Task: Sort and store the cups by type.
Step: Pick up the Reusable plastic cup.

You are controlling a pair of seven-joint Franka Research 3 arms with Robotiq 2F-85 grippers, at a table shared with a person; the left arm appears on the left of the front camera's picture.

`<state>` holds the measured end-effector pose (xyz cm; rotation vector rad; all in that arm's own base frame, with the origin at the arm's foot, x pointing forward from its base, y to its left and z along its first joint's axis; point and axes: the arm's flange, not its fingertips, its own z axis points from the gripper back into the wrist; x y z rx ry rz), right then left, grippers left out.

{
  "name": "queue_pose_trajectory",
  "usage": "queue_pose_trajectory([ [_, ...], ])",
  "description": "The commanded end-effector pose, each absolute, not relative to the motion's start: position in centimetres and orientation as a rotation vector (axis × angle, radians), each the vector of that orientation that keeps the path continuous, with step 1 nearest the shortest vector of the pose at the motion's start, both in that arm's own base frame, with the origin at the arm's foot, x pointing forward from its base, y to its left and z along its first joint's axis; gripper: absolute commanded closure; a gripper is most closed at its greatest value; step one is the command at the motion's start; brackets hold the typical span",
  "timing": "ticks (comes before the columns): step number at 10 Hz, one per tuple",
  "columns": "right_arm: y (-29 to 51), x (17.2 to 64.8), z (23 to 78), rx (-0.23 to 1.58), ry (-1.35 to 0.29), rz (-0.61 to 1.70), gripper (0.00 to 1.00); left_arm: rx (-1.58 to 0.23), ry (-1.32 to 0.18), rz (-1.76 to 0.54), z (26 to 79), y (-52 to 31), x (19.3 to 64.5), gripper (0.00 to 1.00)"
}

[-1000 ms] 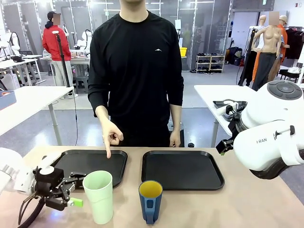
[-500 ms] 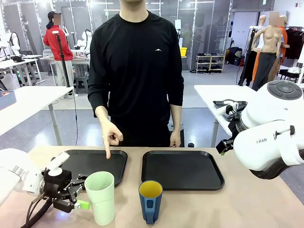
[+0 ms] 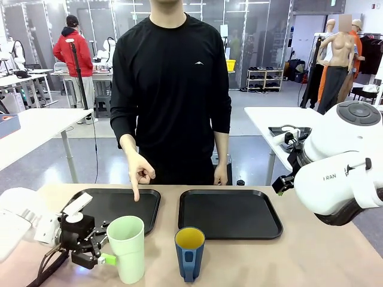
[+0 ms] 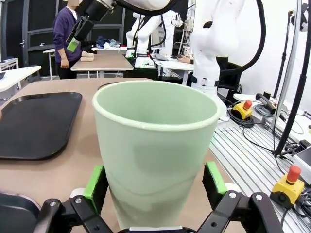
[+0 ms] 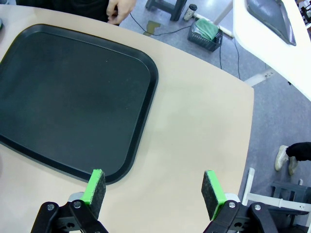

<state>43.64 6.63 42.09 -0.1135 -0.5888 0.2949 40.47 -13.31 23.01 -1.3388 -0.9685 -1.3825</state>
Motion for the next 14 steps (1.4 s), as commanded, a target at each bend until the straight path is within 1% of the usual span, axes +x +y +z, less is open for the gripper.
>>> queue_pose_trajectory([
  [1, 6.7, 43.6, 42.0, -0.116, -0.589, 0.300, 0.00, -1.304, -0.998, -1.410, 21.4, -14.4, 40.6, 0.00],
  [11, 6.7, 43.6, 42.0, -0.116, -0.589, 0.300, 0.00, -1.361, -0.940, -1.436, 21.4, -17.2, 41.2, 0.00],
  [12, 6.7, 43.6, 42.0, -0.116, -0.589, 0.300, 0.00, -1.378, -0.943, -1.431, 21.3, -17.1, 41.2, 0.04],
  [13, 6.7, 43.6, 42.0, -0.116, -0.589, 0.300, 0.00, -1.395, -0.962, -1.417, 21.3, -17.0, 41.3, 0.20],
  [14, 6.7, 43.6, 42.0, -0.116, -0.589, 0.300, 0.00, -1.387, -0.959, -1.408, 21.3, -17.0, 41.3, 0.24],
])
